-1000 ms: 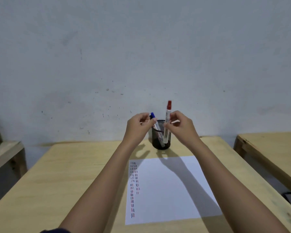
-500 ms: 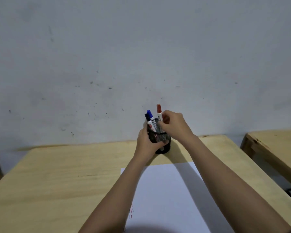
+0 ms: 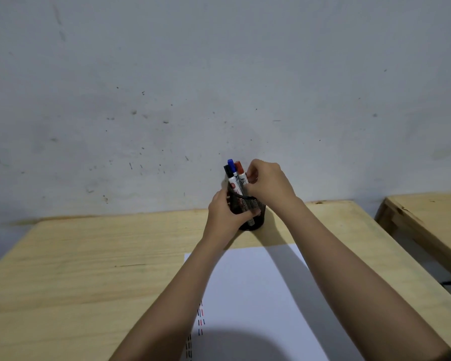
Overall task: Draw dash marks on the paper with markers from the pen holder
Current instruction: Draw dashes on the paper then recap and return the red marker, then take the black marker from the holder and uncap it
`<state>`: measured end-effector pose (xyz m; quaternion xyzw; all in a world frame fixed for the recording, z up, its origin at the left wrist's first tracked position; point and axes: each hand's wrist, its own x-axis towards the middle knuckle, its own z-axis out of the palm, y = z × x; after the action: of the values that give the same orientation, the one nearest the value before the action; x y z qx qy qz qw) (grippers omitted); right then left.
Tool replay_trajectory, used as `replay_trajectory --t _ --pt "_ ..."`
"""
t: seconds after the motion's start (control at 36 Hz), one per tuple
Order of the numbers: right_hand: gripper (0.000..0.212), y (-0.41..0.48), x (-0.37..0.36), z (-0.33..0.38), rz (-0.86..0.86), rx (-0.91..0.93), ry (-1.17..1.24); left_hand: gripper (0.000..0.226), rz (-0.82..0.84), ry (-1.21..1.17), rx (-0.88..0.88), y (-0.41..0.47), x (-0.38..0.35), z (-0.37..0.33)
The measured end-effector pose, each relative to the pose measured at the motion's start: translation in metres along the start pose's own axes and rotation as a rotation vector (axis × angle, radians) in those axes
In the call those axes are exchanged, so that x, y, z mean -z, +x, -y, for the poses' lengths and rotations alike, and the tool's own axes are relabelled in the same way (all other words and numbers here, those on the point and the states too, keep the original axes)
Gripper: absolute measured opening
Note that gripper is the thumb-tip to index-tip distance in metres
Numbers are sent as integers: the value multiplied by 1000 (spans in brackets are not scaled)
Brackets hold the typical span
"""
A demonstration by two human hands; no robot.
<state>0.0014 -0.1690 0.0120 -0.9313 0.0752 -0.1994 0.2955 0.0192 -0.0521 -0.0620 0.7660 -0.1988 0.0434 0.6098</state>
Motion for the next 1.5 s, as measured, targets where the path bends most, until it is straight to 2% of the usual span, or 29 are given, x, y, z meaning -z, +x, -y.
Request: replay_trajectory --t 0.08,0.14,0.28,0.56,0.72,0.83,0.92,1.08,1.17,1.25,1.36,1.5 --pt "11 -2 -1 -1 -38 -1 91 60 6 -9 14 1 1 2" --pt "12 -3 0 1 6 -10 114 61 10 2 9 1 1 2" --pt "5 -1 -1 3 113 -9 77 64 29 10 0 -1 3 3" --pt "4 3 -7 7 129 -10 77 60 84 5 7 0 11 4" --pt "11 -2 -2 7 66 -14 188 81 90 12 3 -2 12 4" --pt "12 -9 5 12 -14 8 284 61 89 56 -6 -4 14 -3" --pt "5 -15 12 20 -74 46 338 48 60 127 -7 -5 16 -8" --pt "7 -39 36 41 -199 192 428 46 -37 101 -16 -17 36 -34" --pt "6 -53 44 50 -163 251 393 37 -134 40 -61 -25 53 -57" --pt "14 -68 48 54 -80 269 337 27 -190 -72 -109 -40 70 -86" --pt "16 -92 53 56 0 310 249 14 -107 -243 -149 -65 88 -112" --pt "18 -121 56 59 73 368 150 10 -51 -157 -157 -95 97 -116"
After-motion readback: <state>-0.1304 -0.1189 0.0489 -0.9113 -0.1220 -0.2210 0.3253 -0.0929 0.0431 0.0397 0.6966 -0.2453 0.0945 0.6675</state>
